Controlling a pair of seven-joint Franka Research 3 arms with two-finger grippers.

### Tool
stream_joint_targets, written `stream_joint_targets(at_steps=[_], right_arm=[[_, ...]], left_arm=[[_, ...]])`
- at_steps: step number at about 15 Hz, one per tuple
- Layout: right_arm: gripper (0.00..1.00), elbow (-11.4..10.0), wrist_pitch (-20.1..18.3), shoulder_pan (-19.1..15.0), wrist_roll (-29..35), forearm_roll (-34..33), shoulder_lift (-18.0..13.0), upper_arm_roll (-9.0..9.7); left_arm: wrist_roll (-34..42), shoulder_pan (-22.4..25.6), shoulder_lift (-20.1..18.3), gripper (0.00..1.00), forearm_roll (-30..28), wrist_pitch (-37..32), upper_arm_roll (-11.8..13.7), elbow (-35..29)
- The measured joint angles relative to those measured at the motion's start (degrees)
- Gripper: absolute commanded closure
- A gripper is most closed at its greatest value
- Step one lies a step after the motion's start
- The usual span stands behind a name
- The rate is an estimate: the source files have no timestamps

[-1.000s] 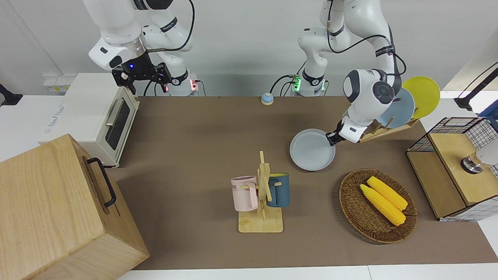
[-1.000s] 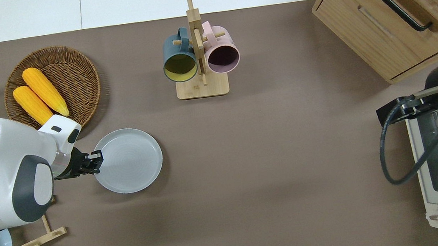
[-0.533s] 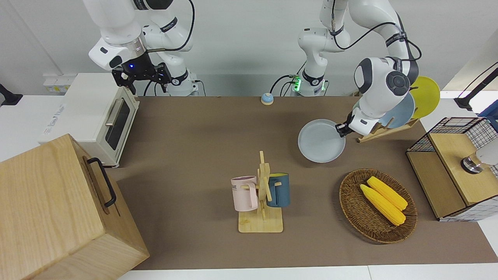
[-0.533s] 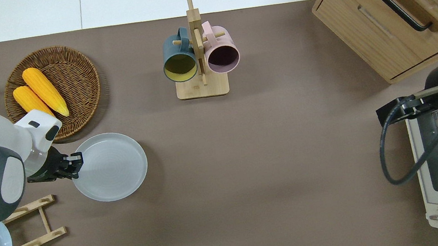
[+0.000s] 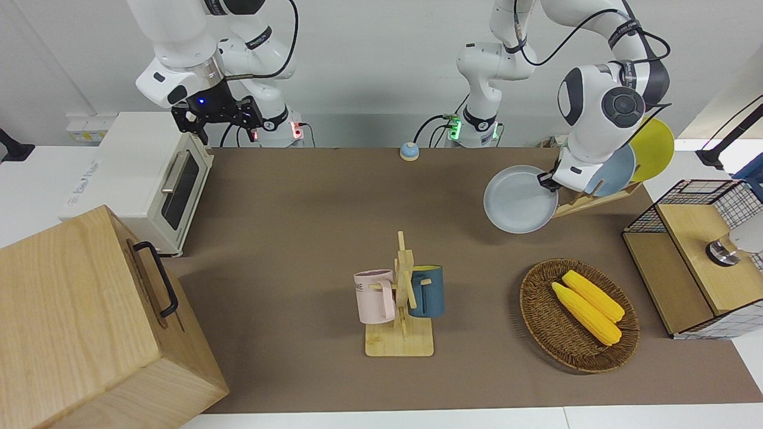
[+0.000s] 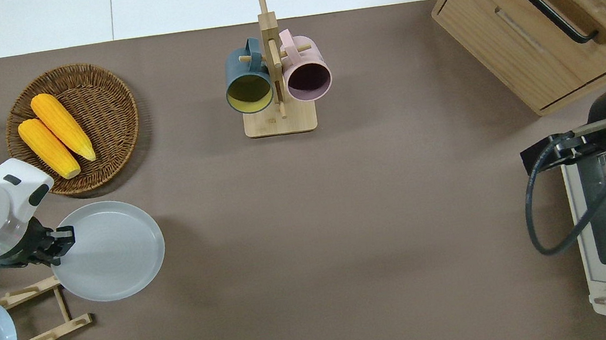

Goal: Pick gray plate from table and place it on lower plate rack with left arm
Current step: 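Lower the gray plate into the lower slot of the wooden rack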

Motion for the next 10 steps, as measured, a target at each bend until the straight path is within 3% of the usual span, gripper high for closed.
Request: stream_joint_targets(at_steps=[10], right_arm=[[0.017,0.0,0.0,0.0,0.0,0.0,0.0,0.00]], left_arm=[[0.0,0.0,-1.5,1.00,17.1,-9.9,0.0,3.7]])
